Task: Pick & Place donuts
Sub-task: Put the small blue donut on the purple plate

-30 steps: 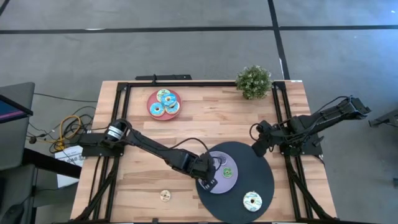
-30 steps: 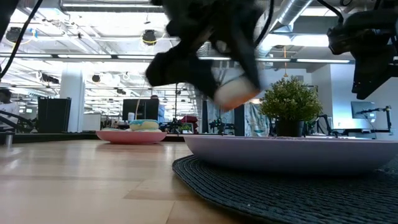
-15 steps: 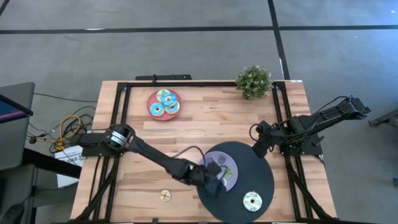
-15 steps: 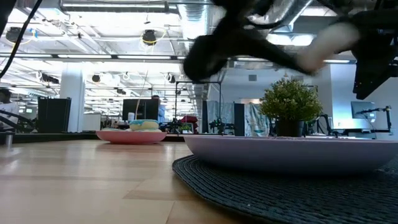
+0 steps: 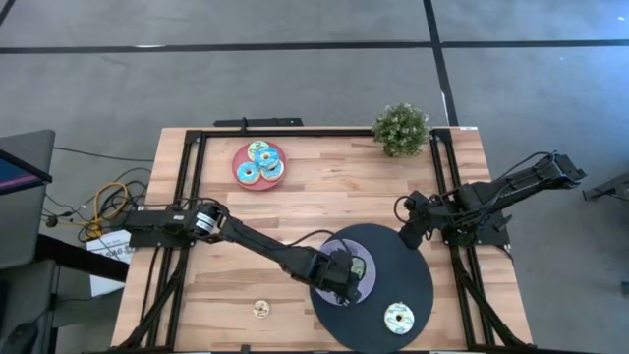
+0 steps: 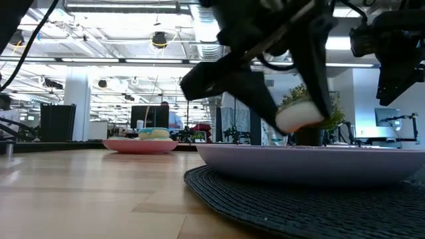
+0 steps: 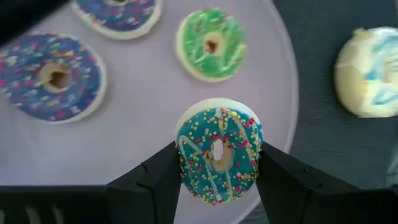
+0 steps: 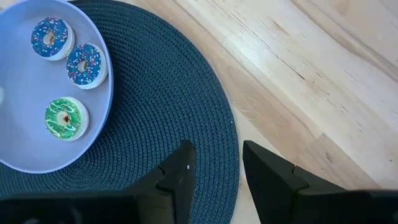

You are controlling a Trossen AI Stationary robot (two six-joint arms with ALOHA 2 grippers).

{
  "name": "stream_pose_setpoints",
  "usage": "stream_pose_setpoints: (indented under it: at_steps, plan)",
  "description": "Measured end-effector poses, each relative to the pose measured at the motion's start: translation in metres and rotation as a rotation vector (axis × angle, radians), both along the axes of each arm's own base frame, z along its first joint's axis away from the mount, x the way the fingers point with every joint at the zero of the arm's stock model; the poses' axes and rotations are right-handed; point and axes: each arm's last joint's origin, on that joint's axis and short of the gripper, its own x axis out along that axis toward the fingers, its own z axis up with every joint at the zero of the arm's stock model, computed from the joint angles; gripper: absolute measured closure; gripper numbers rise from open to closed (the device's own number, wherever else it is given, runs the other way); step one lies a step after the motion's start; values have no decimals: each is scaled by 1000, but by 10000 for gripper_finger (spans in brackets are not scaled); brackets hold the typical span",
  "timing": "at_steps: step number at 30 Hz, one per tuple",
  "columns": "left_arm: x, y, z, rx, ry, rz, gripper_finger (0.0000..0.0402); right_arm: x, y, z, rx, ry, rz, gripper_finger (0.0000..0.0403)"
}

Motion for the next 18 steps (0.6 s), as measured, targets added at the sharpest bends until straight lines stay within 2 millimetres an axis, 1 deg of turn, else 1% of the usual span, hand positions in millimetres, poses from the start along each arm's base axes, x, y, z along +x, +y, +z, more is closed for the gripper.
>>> stream_pose_setpoints:
  at_steps: [1,6,12,18]
  plan:
    - [1,-1,0,-9,-10,-3,226,0,0,0,0,1,0,274]
    - [7,-4,-22,-70,12,-27,226,0,0,0,1,-3,0,274]
    - [8,-5,-29,-84,28,-20,226,0,0,0,0,-2,0,274]
    - [9,-4,-29,-74,16,-11,213,0,0,0,-3,4,1,274]
